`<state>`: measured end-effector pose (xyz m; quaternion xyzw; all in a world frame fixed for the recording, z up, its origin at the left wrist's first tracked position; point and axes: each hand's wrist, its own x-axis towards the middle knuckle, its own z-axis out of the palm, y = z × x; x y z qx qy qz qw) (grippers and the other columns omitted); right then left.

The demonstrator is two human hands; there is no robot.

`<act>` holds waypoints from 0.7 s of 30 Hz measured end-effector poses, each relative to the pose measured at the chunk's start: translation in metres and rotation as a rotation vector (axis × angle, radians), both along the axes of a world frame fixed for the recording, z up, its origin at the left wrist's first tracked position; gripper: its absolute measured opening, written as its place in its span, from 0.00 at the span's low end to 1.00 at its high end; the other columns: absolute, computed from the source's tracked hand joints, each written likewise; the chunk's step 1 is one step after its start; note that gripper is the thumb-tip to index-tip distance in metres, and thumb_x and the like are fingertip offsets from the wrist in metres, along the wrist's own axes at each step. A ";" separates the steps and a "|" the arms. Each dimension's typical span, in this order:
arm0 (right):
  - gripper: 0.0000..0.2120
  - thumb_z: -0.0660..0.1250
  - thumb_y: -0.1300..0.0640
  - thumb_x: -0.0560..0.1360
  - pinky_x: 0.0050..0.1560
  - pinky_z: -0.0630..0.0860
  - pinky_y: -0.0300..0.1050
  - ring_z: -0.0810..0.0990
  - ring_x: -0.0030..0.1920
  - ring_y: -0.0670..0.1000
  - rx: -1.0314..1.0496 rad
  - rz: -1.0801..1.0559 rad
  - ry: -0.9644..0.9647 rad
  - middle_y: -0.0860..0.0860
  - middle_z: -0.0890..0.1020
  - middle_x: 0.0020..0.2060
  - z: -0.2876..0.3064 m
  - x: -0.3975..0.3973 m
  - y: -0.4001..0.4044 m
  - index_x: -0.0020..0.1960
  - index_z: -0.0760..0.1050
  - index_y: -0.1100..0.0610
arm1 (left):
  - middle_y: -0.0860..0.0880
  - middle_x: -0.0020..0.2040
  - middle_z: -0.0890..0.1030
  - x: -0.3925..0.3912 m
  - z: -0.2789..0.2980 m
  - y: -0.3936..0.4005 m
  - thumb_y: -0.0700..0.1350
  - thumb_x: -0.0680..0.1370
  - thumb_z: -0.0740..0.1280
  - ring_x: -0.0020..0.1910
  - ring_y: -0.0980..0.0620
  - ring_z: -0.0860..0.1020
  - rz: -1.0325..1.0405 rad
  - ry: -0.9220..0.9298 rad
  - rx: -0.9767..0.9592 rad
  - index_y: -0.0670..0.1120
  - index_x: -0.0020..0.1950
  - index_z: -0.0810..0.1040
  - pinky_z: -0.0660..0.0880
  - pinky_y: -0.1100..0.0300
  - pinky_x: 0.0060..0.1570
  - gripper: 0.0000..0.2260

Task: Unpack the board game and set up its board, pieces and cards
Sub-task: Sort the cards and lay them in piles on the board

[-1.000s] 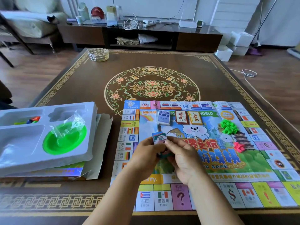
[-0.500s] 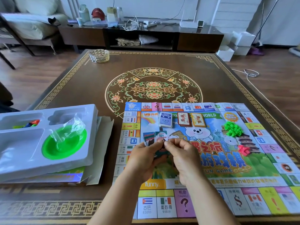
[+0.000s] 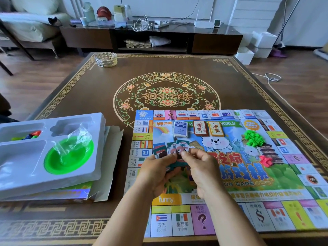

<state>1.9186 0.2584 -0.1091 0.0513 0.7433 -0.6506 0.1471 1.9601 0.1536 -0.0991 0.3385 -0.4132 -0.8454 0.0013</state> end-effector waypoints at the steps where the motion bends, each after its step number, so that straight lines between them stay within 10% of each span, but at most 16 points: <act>1: 0.06 0.71 0.53 0.73 0.45 0.82 0.56 0.82 0.42 0.54 -0.020 0.002 -0.012 0.52 0.85 0.36 0.000 0.000 0.000 0.38 0.81 0.53 | 0.45 0.37 0.84 0.000 0.000 0.000 0.34 0.74 0.69 0.36 0.50 0.83 0.002 0.000 -0.011 0.40 0.46 0.79 0.80 0.62 0.33 0.03; 21: 0.06 0.68 0.59 0.75 0.29 0.72 0.41 0.77 0.33 0.49 -0.165 -0.061 -0.148 0.51 0.82 0.34 0.009 -0.002 0.001 0.39 0.78 0.55 | 0.40 0.44 0.83 0.003 0.006 -0.005 0.36 0.76 0.67 0.41 0.45 0.81 -0.026 0.030 0.066 0.38 0.51 0.78 0.79 0.63 0.32 0.05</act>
